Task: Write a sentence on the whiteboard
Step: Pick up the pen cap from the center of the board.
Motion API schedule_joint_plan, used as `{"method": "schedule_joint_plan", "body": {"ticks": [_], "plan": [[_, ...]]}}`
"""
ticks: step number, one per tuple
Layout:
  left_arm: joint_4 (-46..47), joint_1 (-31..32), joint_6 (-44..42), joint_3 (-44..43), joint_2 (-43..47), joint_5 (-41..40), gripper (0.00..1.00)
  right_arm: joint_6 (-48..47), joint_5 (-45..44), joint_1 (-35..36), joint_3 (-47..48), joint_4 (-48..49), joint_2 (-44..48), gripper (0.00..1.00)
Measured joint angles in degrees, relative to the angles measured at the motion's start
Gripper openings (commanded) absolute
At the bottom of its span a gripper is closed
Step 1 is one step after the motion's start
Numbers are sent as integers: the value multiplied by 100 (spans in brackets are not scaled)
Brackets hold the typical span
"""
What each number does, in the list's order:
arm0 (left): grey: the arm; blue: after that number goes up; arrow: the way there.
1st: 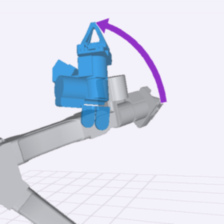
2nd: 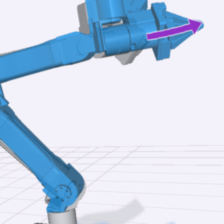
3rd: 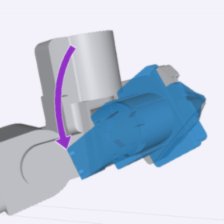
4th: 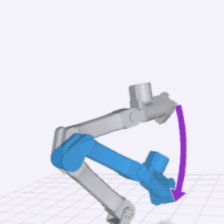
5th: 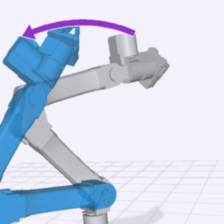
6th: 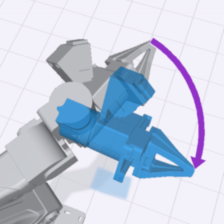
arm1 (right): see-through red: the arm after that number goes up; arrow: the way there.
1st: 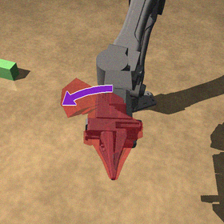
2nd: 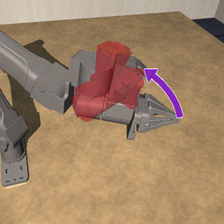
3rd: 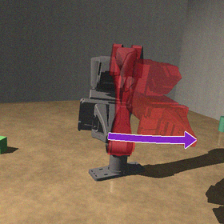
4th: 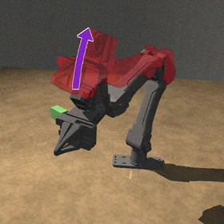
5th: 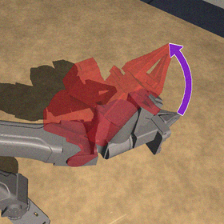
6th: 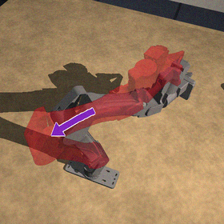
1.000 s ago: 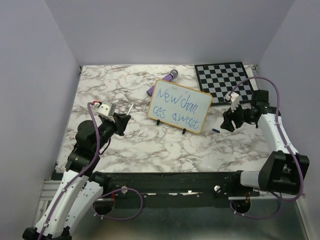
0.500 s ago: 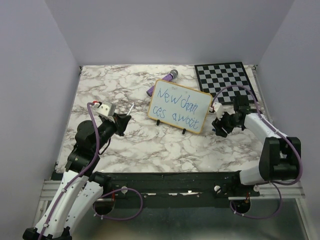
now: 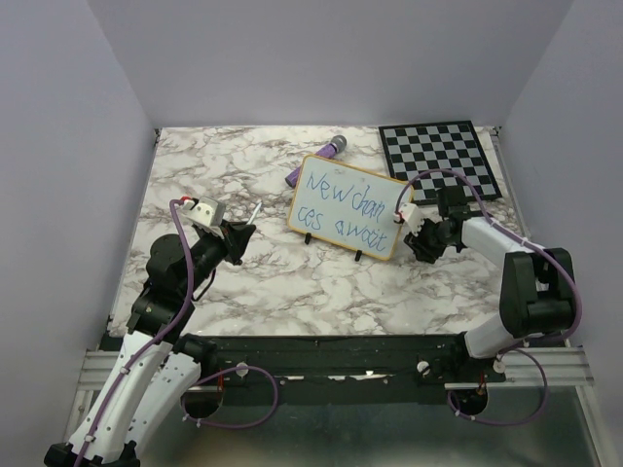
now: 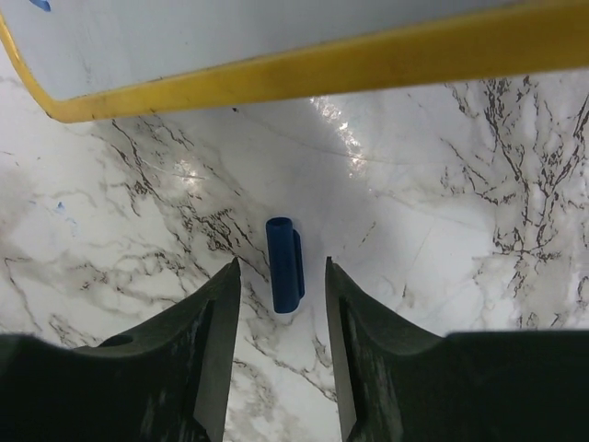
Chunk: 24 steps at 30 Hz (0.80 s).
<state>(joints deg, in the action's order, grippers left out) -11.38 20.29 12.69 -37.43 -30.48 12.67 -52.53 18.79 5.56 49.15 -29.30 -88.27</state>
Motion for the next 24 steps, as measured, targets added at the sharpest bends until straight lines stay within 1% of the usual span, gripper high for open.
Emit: {"method": "schedule_joint_plan", "body": {"ticks": [3,8,10,11,12,14,15,21,24], "plan": [[0,0,0,2,0,2,0,-2,-52,31,0,44,-7,45],[0,0,0,2,0,4,0,-4,-166,118,0,120,-103,45],[2,0,0,2,0,4,0,-4,-197,155,-7,131,-151,43],[0,0,0,2,0,4,0,-4,-227,164,-7,144,-153,41],[0,0,0,2,0,4,0,-4,-247,173,-7,146,-153,34],[4,0,0,2,0,4,0,-13,-291,190,-17,164,-153,28],[4,0,0,2,0,4,0,-22,-313,195,-26,186,-153,23],[11,-4,0,2,0,7,0,-142,-501,216,-162,361,-61,11],[15,-4,0,2,0,50,0,-210,-579,225,-297,431,70,8]]}}
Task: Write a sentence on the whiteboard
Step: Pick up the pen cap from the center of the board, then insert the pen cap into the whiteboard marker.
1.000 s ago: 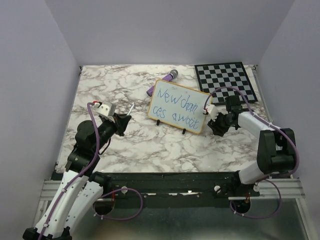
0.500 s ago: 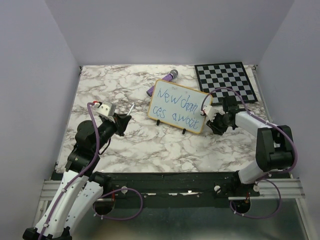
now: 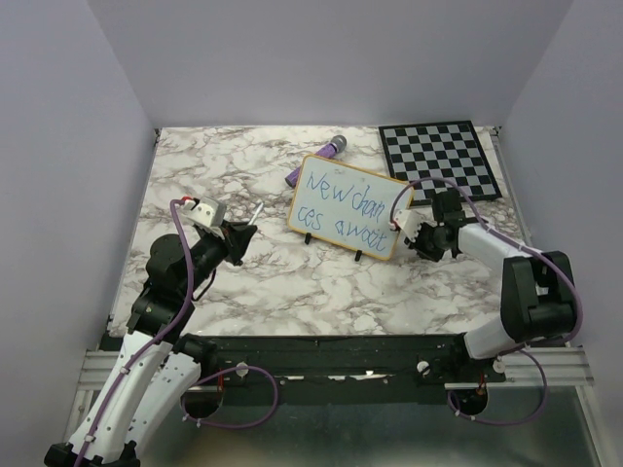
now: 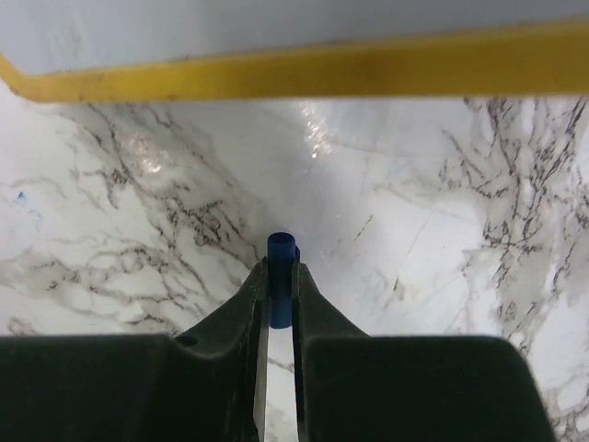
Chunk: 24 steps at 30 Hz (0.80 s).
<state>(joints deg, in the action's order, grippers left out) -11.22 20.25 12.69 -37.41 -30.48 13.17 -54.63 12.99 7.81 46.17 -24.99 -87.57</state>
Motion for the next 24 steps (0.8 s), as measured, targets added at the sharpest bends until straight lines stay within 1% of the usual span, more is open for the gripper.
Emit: {"method": "schedule_joint_plan", "body": {"ticks": [2,5,8,11,13,16,18,21,24], "plan": [[15,0,2,7,0,101,0,-11,-28,0,-52,-66,94,7],[98,-2,28,28,-15,310,0,39,59,-20,-59,-409,236,8],[221,-4,96,52,-87,682,0,221,420,-98,68,-960,428,8],[466,-4,258,122,-188,1224,0,533,962,-219,431,-1499,625,8],[776,-4,518,236,-258,1624,0,798,1438,-367,789,-1812,662,9],[1639,-2,1303,531,-516,2415,0,1233,2253,-623,1311,-2234,605,10],[2133,26,1818,697,-723,2767,0,1537,2750,-732,1543,-2400,518,10],[2726,221,2494,870,-1099,3108,0,1912,3379,-761,1615,-2590,365,10],[2916,623,2767,876,-1309,3292,0,1978,3989,-761,1617,-2852,190,9]]}}
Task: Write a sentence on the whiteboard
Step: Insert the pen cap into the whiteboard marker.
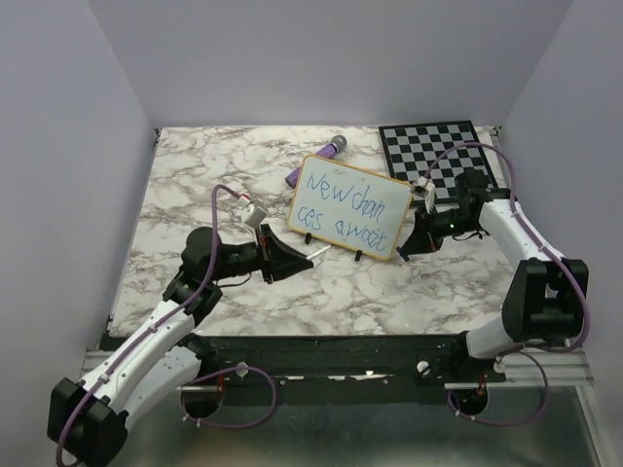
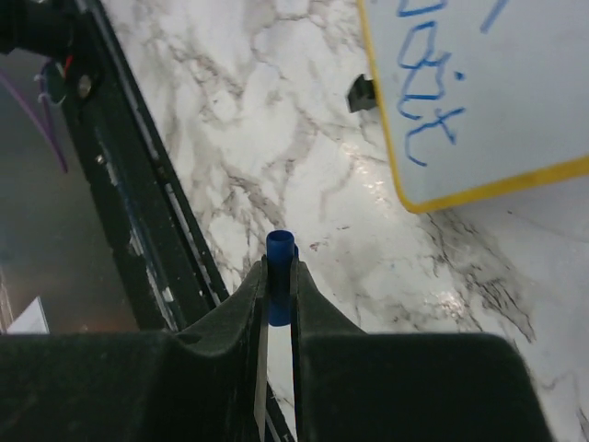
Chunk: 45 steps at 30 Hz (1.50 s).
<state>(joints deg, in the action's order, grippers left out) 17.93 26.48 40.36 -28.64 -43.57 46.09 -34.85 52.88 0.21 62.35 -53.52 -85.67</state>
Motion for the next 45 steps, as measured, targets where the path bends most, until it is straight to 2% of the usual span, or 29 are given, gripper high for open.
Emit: {"method": "schedule_joint_plan", "body": {"ticks": [3,5,10,15,19,30,45], "plan": [[-437,511,-282,-238,-181,68,0,-664,474,0,7,-505,-20,7],[-1154,826,-796,-671,-442,87,0,-1329,516,0,-28,-693,133,7],[-2232,1121,-1646,-1412,-1161,74,0,-3088,232,24,-579,-706,1176,8],[-2660,1810,-1871,-1617,-2033,-87,0,-4489,9,190,-1220,-479,2004,9],[-2691,2015,-1788,-1779,-2677,-271,0,-5086,-57,448,-1451,-249,2212,9],[-2247,2256,-1349,-2376,-3910,-629,0,-5372,-273,1257,-1930,286,2538,9],[-2057,2424,-1204,-2717,-4446,-741,0,-5226,-337,1532,-1982,590,2566,10]]}}
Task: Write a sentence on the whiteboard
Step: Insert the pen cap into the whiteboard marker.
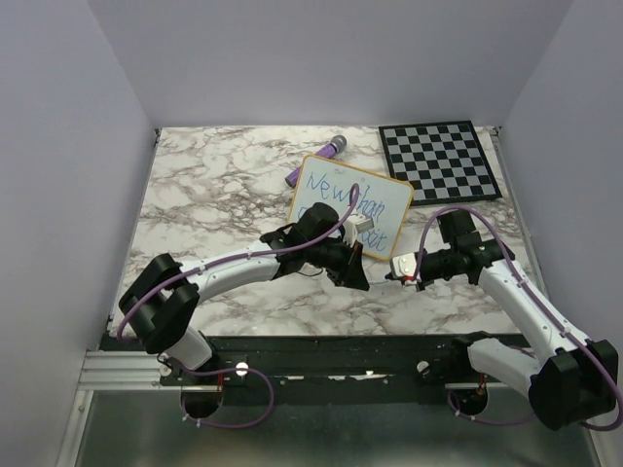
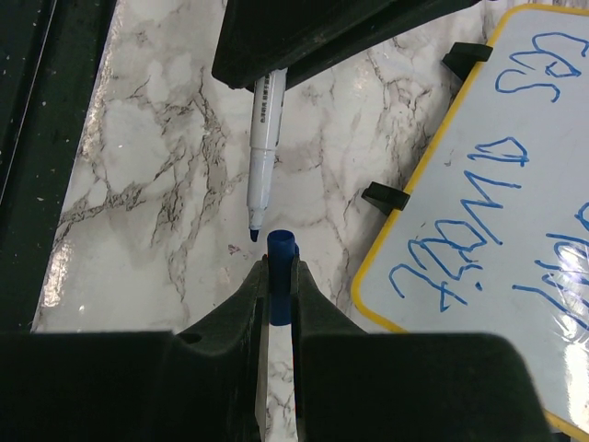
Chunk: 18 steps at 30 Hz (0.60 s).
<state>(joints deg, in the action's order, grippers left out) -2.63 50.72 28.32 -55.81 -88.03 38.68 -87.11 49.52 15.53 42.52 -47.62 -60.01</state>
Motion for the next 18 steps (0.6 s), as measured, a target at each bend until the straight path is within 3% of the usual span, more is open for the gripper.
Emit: {"method": "schedule_joint_plan", "body": {"ticks": [18], "plan": [[-291,0,-212,-7,37,-319,0,94,-168,66,-72,131,2,11]]}}
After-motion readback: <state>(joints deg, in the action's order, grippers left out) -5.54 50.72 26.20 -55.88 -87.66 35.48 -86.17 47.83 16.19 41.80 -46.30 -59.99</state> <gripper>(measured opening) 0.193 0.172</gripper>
